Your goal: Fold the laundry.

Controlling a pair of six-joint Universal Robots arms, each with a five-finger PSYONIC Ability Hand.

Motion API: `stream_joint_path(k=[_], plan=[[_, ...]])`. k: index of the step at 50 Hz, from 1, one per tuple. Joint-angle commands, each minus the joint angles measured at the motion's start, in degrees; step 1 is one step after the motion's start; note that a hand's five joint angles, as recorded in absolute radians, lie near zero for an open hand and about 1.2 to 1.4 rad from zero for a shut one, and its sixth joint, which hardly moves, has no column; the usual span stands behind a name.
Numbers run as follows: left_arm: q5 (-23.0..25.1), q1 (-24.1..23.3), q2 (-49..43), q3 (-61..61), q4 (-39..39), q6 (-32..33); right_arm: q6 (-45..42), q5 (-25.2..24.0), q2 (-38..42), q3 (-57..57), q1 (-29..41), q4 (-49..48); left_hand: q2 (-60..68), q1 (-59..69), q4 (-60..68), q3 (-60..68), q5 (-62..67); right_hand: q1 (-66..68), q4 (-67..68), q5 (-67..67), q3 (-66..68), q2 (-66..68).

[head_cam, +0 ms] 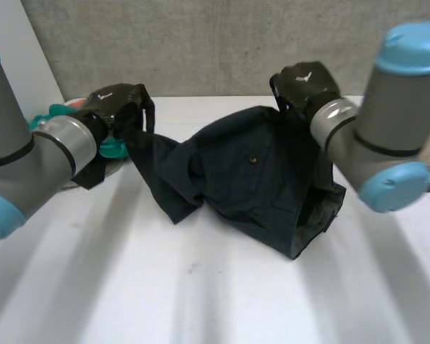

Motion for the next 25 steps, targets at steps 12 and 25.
stream_joint_path(k=[12,25], plan=[[-10.4,-2.5,-31.1,34.4,-13.7,12.3,-14.3,11.9,20.3,-14.2,2.4,-3.3,-25.9,-23.0,-26.0,-25.5,-24.2,-54.7,-58.9,-58.2,-58.6,-57.0],[-7.1,1.0,-14.7,20.6,-9.4,12.8,5.4,24.2,-8.8,7.4,5.0,4.2,-58.5,-55.6,-58.6,-58.1,-56.8,-54.7,-58.9,-58.2,-58.6,-57.0]])
